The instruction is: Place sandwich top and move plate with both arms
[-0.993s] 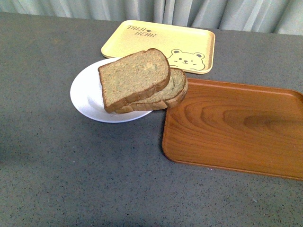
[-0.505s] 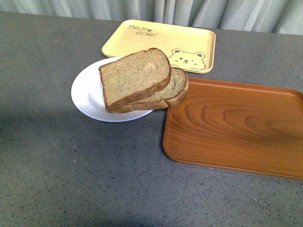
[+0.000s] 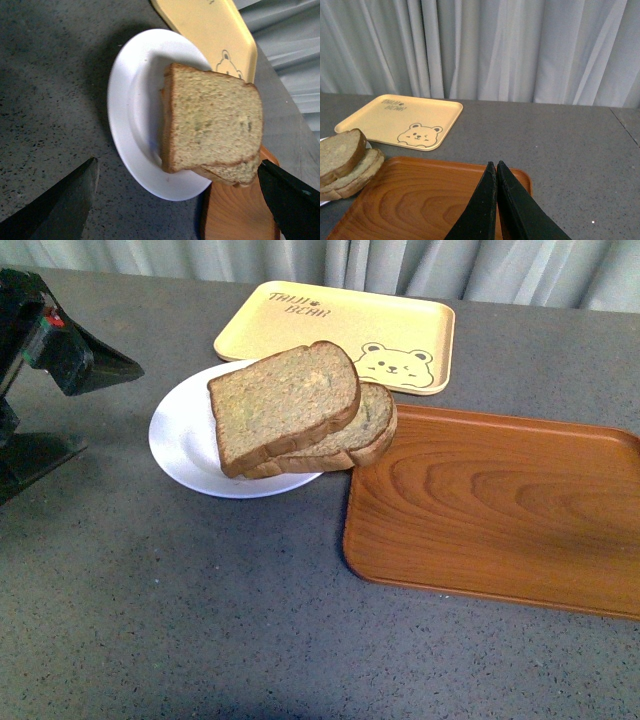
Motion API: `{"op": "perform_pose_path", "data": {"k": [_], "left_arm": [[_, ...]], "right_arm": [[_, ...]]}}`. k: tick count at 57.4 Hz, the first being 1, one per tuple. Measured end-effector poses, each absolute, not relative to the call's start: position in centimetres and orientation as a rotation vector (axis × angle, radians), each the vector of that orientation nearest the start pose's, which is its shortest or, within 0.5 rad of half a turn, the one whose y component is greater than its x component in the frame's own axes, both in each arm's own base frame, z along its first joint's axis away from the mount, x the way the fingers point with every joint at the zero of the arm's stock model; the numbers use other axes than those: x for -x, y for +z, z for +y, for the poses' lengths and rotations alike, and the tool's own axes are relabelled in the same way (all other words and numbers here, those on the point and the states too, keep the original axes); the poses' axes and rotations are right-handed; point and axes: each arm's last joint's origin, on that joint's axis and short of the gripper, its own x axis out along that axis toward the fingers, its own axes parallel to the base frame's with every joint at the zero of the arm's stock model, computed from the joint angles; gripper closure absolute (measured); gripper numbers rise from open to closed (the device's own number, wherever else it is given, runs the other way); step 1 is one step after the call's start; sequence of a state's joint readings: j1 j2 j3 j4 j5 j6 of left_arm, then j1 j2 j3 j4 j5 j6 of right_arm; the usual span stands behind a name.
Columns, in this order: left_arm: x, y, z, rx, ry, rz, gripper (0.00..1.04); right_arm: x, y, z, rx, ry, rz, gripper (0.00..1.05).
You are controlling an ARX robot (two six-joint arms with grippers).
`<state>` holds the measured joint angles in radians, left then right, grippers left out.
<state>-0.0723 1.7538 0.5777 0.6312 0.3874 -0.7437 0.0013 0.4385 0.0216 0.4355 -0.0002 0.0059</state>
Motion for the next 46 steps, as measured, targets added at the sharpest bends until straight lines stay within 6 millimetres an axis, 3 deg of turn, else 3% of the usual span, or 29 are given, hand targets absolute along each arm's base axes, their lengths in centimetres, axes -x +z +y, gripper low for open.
{"op": "perform_pose_path", "data": {"k": [22,46], "left_arm": [[-33.1,7.5,-4.6,0.861,-0.176,0.734,0.09],[-34.8,4.8,-6.0,1.002,-0.133,0.751,0.09]], "right_arm": [[-11.5,17.4,0.0,-0.006,0.002,-0.023,1.03],[-10.8,17.4,0.0,-0.006,0.002,-0.022,1.03]]}}
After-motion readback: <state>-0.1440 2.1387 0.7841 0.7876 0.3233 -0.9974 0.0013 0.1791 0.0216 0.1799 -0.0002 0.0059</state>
